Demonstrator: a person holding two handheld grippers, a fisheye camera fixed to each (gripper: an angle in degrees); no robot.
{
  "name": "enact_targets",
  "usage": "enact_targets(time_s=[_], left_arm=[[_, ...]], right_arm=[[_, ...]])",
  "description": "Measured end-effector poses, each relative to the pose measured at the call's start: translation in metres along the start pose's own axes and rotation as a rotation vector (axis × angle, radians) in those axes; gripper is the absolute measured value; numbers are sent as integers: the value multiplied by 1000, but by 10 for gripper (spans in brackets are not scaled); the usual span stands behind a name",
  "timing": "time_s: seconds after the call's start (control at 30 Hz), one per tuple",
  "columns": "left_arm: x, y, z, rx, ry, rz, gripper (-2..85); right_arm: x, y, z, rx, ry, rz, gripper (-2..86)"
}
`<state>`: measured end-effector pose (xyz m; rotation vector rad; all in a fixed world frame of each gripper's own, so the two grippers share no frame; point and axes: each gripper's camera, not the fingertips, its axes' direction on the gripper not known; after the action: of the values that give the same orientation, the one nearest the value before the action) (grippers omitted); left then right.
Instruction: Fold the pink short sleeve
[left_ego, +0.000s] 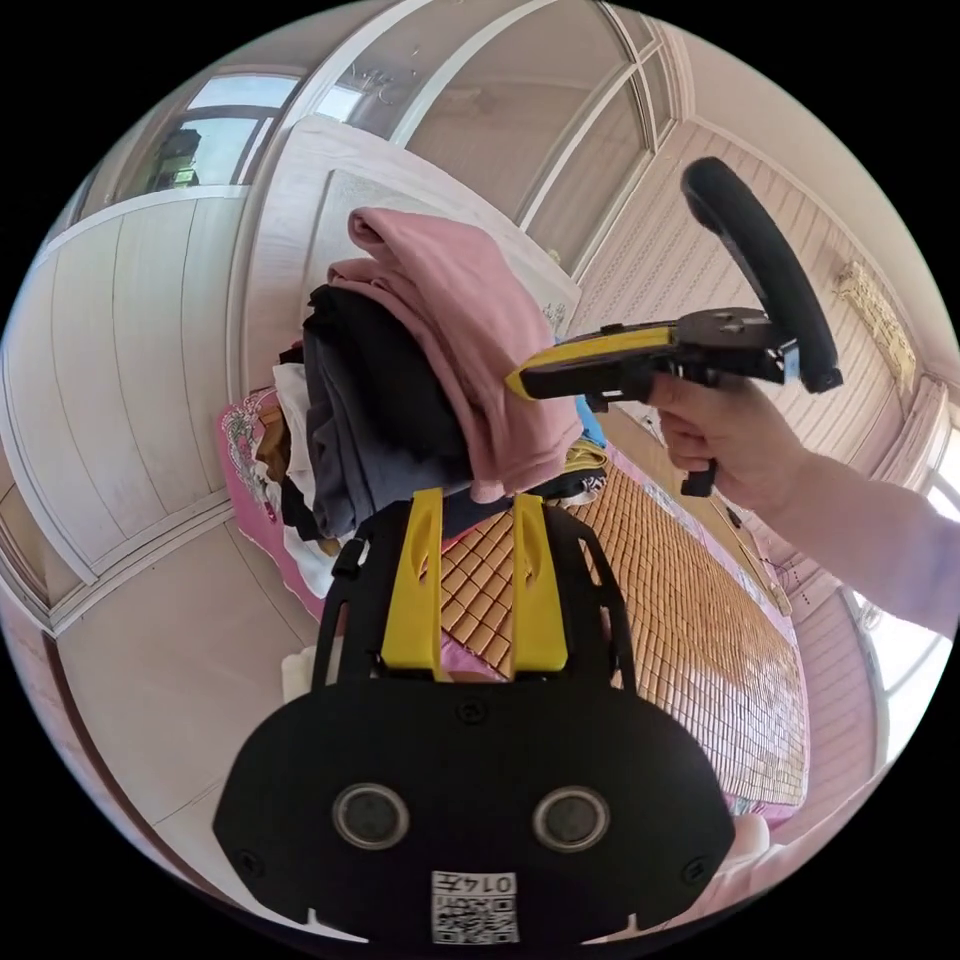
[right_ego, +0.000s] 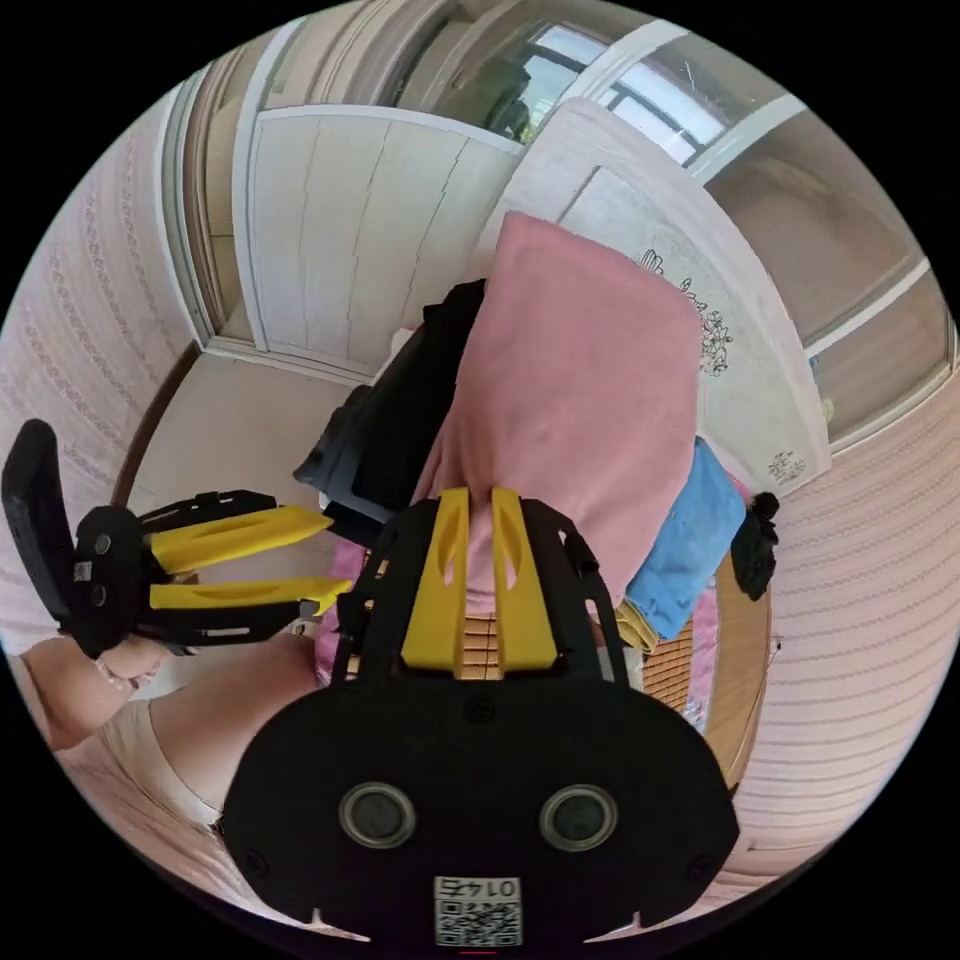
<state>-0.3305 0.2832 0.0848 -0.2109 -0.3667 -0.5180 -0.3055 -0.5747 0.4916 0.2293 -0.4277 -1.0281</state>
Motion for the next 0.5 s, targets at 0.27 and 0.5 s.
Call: enact_targets(time_s=[0.27, 0.5], left_arm=[[-7, 8, 13, -23, 51, -69, 99], [3, 17, -8, 37, 70, -87, 23]], right_arm=[[117, 67, -33, 98, -393, 356, 5], [165, 127, -59, 325, -718, 554, 2]])
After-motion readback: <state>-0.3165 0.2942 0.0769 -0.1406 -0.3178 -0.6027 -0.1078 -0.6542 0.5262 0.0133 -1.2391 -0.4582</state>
